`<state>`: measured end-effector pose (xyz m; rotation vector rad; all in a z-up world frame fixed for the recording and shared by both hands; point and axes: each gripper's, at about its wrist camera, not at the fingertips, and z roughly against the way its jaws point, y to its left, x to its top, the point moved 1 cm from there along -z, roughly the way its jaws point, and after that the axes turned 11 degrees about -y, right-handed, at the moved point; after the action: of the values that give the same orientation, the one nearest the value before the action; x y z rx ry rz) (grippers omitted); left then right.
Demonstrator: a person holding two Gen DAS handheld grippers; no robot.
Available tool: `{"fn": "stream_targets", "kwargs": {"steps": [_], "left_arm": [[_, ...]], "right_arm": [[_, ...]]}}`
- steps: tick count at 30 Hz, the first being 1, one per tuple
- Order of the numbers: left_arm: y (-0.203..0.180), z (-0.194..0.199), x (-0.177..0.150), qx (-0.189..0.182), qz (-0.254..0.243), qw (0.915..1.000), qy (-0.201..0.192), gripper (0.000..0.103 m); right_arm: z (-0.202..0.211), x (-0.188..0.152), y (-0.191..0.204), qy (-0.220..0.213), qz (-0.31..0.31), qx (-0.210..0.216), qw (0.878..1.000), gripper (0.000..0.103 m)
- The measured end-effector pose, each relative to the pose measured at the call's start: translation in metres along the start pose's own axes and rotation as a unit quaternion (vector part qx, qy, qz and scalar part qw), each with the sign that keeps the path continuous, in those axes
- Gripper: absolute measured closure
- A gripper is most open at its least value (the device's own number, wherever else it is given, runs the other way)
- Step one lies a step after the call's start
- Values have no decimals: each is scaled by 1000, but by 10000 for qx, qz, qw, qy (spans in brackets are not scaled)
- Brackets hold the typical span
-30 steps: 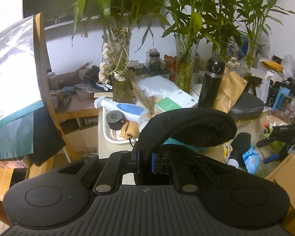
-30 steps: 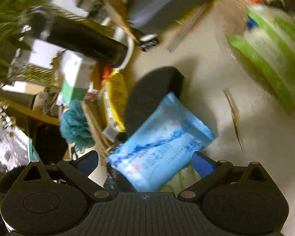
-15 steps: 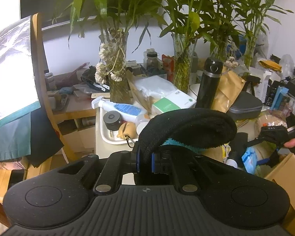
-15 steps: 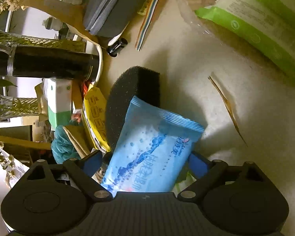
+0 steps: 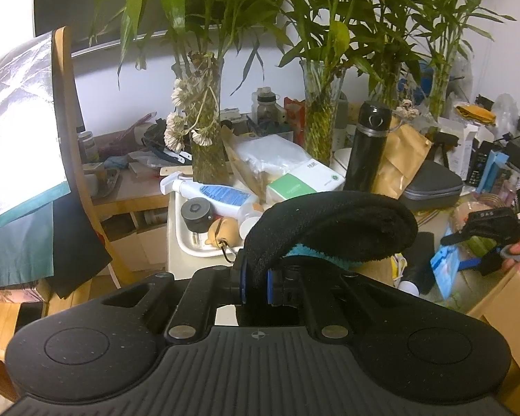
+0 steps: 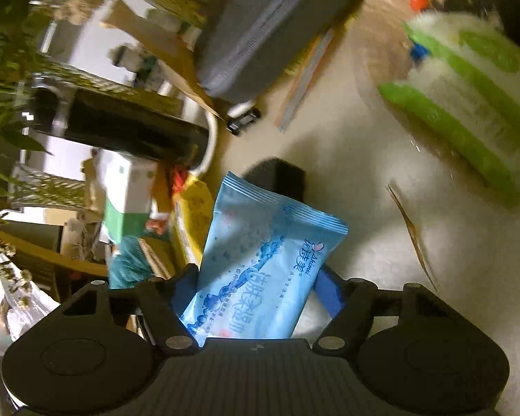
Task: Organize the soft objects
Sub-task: 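Lift the foam pad with the left tool while the right tool carries the wipes toward the box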
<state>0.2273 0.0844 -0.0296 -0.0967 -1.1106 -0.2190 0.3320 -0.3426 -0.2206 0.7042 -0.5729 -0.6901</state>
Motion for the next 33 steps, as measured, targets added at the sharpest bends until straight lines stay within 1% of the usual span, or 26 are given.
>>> {"fn": "stream_targets", "kwargs": {"steps": [4, 6, 9, 11, 13, 18, 23, 28, 33], "left_arm": [[2, 4, 3, -40, 113, 9999, -98, 93], [3, 6, 6, -94, 213, 9996, -133, 93], [5, 12, 12, -125, 320, 9992, -190, 93], [3, 20, 17, -178, 342, 9989, -275, 93], [-2, 28, 23, -259, 325, 9985, -360, 93], [-22, 51, 35, -538, 96, 9970, -539, 93], [-41, 68, 40, -785, -85, 9951, -603, 93], [-58, 79, 35, -913, -308, 9943, -454, 93], [-73, 90, 25, -1071, -579, 9922, -264, 93]], "right_arm": [[21, 4, 14, -316, 335, 174, 9988, 29], [35, 5, 26, -484, 712, 268, 9959, 29], [64, 5, 48, -832, 1466, 332, 9851, 29], [85, 5, 61, -1011, 1838, 444, 9767, 29], [103, 5, 72, -1097, 2092, 492, 9705, 29], [144, -1, 100, -1061, 2607, 690, 9571, 29], [174, -17, 123, -873, 2986, 910, 9460, 29], [192, -47, 141, -678, 3554, 990, 9270, 29], [207, -70, 144, -435, 3801, 1101, 9173, 29]]}}
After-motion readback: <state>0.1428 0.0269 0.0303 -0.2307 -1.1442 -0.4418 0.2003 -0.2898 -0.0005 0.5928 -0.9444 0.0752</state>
